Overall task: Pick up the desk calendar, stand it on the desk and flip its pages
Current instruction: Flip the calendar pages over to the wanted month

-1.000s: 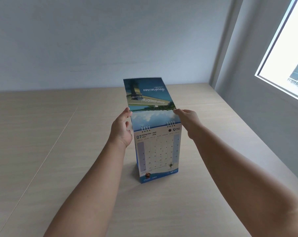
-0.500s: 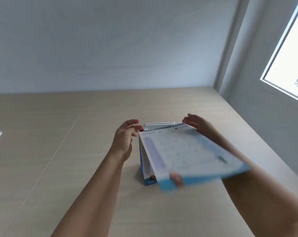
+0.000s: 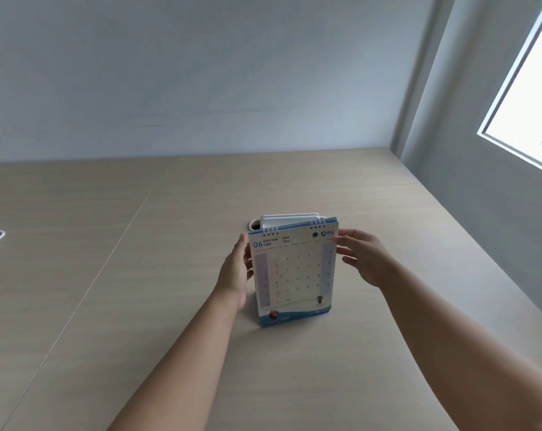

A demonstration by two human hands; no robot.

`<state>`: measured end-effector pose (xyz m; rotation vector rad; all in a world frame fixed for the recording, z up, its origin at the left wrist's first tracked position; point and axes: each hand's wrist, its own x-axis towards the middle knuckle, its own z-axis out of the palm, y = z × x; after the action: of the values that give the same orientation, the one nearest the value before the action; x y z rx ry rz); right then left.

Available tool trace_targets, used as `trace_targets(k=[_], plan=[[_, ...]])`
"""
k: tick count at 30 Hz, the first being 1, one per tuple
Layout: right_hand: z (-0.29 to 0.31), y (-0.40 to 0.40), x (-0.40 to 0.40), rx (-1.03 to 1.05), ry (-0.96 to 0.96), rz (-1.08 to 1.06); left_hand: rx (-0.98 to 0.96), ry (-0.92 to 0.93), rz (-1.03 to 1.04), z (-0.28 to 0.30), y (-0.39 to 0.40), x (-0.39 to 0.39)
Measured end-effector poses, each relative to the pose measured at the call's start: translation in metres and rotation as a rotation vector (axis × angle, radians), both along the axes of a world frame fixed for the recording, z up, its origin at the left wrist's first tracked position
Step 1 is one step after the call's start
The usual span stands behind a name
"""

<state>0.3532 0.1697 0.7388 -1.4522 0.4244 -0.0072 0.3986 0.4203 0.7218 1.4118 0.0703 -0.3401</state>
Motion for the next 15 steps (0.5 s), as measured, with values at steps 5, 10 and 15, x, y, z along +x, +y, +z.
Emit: trace_targets(k=[5,10,15], plan=[[0.018,0.005,0.020,-0.143,0.018,0.011,0.074,-0.056,-0.021,0.022,-0.014,0.012],[0.040,0.003,0.066,-0.248,-0.003,-0.115,0.159,0.037,0.032,0.051,-0.036,0.051],[0.046,-0.013,0.100,-0.286,0.031,-0.205,0.226,0.060,0.047,0.067,-0.053,0.089]])
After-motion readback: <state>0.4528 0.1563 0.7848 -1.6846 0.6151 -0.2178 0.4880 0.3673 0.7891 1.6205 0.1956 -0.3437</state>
